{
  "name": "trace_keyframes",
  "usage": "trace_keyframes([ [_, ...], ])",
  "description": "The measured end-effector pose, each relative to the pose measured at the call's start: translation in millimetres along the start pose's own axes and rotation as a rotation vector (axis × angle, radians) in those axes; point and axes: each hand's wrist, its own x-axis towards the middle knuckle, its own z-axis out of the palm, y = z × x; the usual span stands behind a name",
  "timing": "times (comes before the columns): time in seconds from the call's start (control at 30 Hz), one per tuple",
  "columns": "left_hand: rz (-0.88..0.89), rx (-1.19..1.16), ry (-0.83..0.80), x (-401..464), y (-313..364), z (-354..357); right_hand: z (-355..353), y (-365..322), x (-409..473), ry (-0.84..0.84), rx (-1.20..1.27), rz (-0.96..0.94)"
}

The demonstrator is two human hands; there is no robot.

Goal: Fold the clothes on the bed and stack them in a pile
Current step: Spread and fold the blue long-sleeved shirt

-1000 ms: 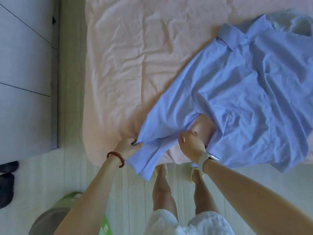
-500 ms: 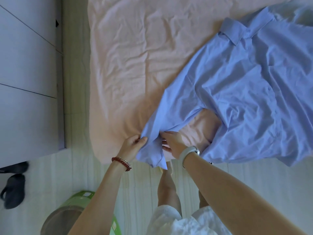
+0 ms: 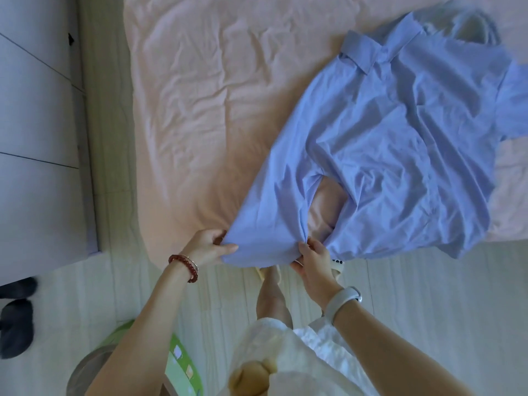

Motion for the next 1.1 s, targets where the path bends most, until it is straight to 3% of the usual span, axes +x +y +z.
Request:
trace_keyframes([
  [0.07,-0.002,0.116,0.007,-3,2,-1,-2,-3,-7,-0.055,0.034,0.01],
  [0.27,0.233,-0.144,0.101,-19,9,-15,-6,-7,-19,-0.147,0.028,0.008],
  [0.4,0.203,0.196,0.238,-11,0,-14,6,-1,-17,-0.069,-0.001,0.124],
  [0.57,0.095,0.209,-0.009,-8,-19,-21,6,1,-17,-0.069,0.178,0.171],
  [0.67,0.041,0.147,-0.05,-14,-28,-27,5,1,-14,-0.045,0.05,0.193],
  [0.77,0.085,0.048,0.131,-22,-26,-29,11,3,-11,-0.015,-0.168,0.213],
  [0.87,0.195,0.106,0.293,-29,-22,-32,22,0,-8,-0.02,-0.256,0.153],
  [0.97,0.227,0.209,0.292,-34,-27,-42,34,-4,-5,-0.006,-0.255,0.129],
  [1.1,0.107,0.33,0.24,-38,-36,-58,41,-3,-6,0.035,-0.263,0.109],
])
